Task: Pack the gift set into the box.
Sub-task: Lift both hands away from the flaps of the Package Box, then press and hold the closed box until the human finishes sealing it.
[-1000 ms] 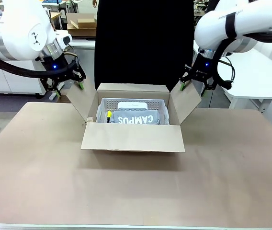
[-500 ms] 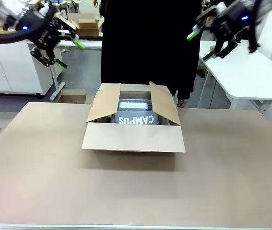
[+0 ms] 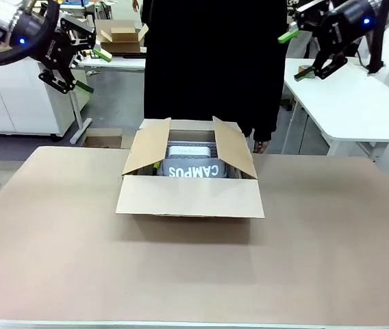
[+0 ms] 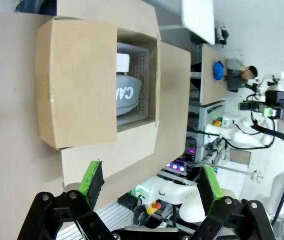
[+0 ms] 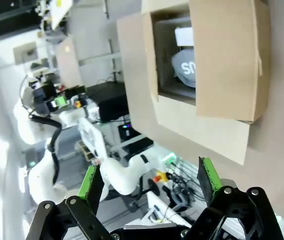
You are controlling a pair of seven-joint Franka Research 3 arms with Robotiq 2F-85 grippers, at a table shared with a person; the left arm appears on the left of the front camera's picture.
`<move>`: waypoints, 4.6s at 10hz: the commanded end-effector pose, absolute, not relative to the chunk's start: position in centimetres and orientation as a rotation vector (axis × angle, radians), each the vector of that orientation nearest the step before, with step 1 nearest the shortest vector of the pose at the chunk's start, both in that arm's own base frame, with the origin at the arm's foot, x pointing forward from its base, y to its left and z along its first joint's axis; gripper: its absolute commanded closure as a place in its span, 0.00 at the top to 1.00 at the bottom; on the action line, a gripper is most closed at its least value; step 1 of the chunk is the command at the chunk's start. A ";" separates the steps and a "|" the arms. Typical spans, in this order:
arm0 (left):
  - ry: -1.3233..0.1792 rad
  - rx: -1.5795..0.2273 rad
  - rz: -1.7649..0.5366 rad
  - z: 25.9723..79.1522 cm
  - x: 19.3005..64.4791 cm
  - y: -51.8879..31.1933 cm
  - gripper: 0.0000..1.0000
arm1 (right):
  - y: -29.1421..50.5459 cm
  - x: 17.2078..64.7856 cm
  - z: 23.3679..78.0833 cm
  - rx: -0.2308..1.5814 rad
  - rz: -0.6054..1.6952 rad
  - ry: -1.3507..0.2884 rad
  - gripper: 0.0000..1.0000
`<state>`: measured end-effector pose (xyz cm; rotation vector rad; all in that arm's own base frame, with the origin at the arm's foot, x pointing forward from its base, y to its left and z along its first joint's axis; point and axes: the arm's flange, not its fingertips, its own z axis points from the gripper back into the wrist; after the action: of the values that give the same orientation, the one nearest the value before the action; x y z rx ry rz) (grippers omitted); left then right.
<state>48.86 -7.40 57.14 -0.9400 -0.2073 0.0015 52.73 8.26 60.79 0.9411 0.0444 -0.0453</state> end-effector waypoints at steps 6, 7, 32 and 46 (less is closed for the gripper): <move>-0.202 -0.909 0.022 57.5 48.6 -7.0 1.00 | 8.2 52.7 61.1 0.910 -0.064 0.024 1.00; -0.202 -0.909 0.022 57.5 48.6 -7.0 1.00 | 8.2 52.7 61.1 0.910 -0.064 0.024 1.00; -0.202 -0.909 0.022 57.5 48.6 -7.0 1.00 | 8.2 52.7 61.1 0.910 -0.064 0.024 1.00; -0.202 -0.909 0.022 57.5 48.6 -7.0 1.00 | 8.2 52.7 61.1 0.910 -0.064 0.024 1.00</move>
<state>48.83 -7.16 57.27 -0.9157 -0.2095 0.0180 52.81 8.07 60.89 0.9219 0.0280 -0.0480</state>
